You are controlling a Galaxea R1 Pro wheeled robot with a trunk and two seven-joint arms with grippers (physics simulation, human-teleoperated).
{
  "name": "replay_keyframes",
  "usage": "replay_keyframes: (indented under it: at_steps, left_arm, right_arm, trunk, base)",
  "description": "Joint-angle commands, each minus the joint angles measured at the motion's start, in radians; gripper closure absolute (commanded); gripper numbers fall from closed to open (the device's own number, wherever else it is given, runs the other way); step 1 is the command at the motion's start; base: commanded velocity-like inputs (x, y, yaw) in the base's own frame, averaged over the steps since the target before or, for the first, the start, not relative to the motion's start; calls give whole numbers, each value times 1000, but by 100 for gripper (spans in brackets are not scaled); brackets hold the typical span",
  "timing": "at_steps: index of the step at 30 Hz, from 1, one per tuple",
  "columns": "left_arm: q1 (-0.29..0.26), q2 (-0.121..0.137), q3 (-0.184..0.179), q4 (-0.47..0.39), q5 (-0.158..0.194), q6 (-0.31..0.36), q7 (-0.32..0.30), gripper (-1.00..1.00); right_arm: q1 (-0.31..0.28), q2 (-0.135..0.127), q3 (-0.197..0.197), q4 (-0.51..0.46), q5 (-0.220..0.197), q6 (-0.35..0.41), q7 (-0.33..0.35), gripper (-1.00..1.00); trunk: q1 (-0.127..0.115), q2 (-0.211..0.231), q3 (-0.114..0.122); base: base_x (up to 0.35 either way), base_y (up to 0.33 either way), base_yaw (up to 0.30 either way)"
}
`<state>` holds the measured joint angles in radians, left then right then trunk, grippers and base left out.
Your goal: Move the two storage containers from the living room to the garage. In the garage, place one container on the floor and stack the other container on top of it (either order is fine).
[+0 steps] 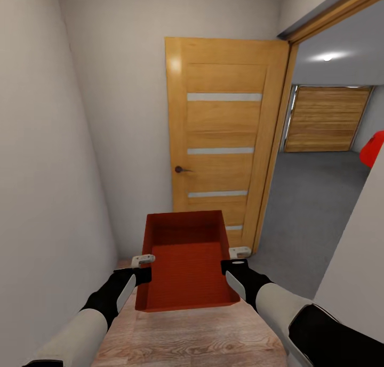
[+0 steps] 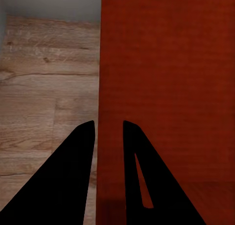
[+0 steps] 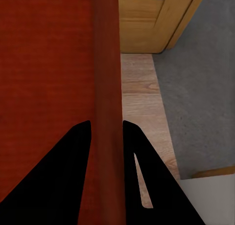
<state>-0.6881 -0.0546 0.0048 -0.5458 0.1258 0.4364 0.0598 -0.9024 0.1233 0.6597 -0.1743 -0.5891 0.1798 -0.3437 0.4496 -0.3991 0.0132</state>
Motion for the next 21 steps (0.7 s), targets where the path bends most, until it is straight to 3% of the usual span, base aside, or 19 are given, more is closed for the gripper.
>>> replay_keyframes:
  at_steps: [1, 15, 21]
  left_arm:
    - [-1, -1, 9, -3, -22, 7, 49, 100]
    - [-1, -2, 8, 1, -22, 7, 49, 100]
    - [-1, -2, 8, 5, -22, 7, 49, 100]
  right_arm:
    - [0, 0, 29, -4, -25, 6, -6, 100]
    - [0, 1, 30, -2, -25, 6, -6, 100]
    - [0, 1, 31, -2, -25, 6, -6, 100]
  trunk:
    - [0, -1, 0]
    - [0, -1, 0]
    - [0, -1, 0]
  base:
    - [1, 0, -6]
    - [6, 2, -234]
    - [138, 151, -273]
